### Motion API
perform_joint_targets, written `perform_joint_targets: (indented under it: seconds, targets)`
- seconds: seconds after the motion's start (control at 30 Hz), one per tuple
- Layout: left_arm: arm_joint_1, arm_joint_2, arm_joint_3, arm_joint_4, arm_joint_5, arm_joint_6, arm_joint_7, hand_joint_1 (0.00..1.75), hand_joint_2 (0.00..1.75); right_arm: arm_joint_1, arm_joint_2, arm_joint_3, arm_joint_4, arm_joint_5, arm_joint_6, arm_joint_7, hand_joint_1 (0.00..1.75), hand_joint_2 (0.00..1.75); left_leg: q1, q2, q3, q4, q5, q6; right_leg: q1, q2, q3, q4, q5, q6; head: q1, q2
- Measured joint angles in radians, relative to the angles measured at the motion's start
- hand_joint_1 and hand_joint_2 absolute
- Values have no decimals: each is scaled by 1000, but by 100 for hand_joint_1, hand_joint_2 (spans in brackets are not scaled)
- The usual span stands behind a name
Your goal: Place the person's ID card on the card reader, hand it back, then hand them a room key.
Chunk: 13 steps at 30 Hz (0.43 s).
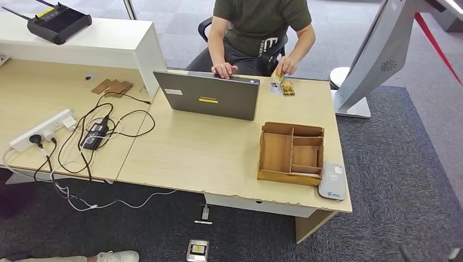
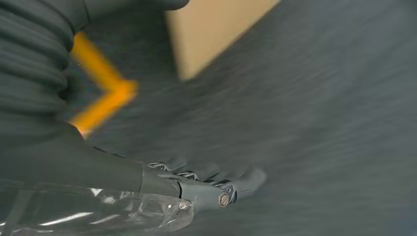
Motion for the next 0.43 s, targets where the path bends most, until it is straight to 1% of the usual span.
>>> perform_joint_targets:
  seconds: [0.1, 0.13, 0.17, 0.2, 0.23, 0.27, 0.33, 0.37, 0.4, 0.43]
  targets:
    - [-1, 2, 4, 0, -12, 29, -10, 0, 175, 43, 74, -25, 91, 47, -101, 232, 0, 175, 3, 1, 2, 0, -1, -2, 3, 0, 0, 1, -2, -3, 0, 0]
    - [-2, 2, 5, 0, -16, 39, -15, 0, 175, 54, 99, -27, 115, 68, -131, 292, 0, 175, 3, 1, 2, 0, -1, -2, 3, 0, 0, 1, -2, -3, 0, 0]
    - [-2, 3, 5, 0, -17, 46, -22, 0, 175, 63, 121, -28, 136, 84, -141, 312, 0, 175, 3, 1, 2, 0, -1, -3, 3, 0, 0, 2, -2, -4, 0, 0]
    - [-3, 3, 6, 0, -16, 50, -31, 0, 175, 71, 137, -29, 154, 94, -131, 286, 0, 175, 3, 1, 2, 0, -1, -3, 3, 0, 0, 3, -2, -4, -1, 0]
    - [-3, 4, 6, 0, -15, 52, -43, 0, 175, 78, 147, -31, 169, 101, -99, 221, 0, 175, 2, 1, 2, 0, 0, -3, 2, 1, 0, 3, -2, -4, -1, 0]
    - [-3, 5, 7, 0, -16, 53, -54, 0, 175, 82, 150, -32, 183, 110, -59, 138, 0, 175, 2, 2, 2, 0, 0, -3, 2, 1, 0, 4, -2, -4, 0, 0]
    - [-3, 6, 7, 0, -24, 57, -69, 0, 175, 83, 148, -33, 207, 144, 9, -19, 0, 175, 2, 3, 3, 0, 0, -3, 2, 1, 0, 3, -2, -4, 0, 0]
    - [-3, 6, 7, 0, -29, 58, -73, 0, 175, 83, 146, -33, 218, 164, 29, -79, 0, 175, 2, 3, 4, 0, 0, -3, 2, 1, 0, 3, -2, -4, 0, 0]
    - [-3, 6, 7, 0, -37, 59, -75, 0, 175, 83, 146, -32, 228, 187, 44, -127, 0, 175, 2, 3, 4, 0, 0, -3, 2, 1, 1, 3, -2, -4, 0, 0]
    - [-3, 7, 7, 0, -40, 59, -75, 0, 175, 84, 146, -32, 232, 198, 48, -148, 0, 175, 2, 3, 4, 0, 0, -3, 2, 1, 1, 3, -2, -4, 0, 0]
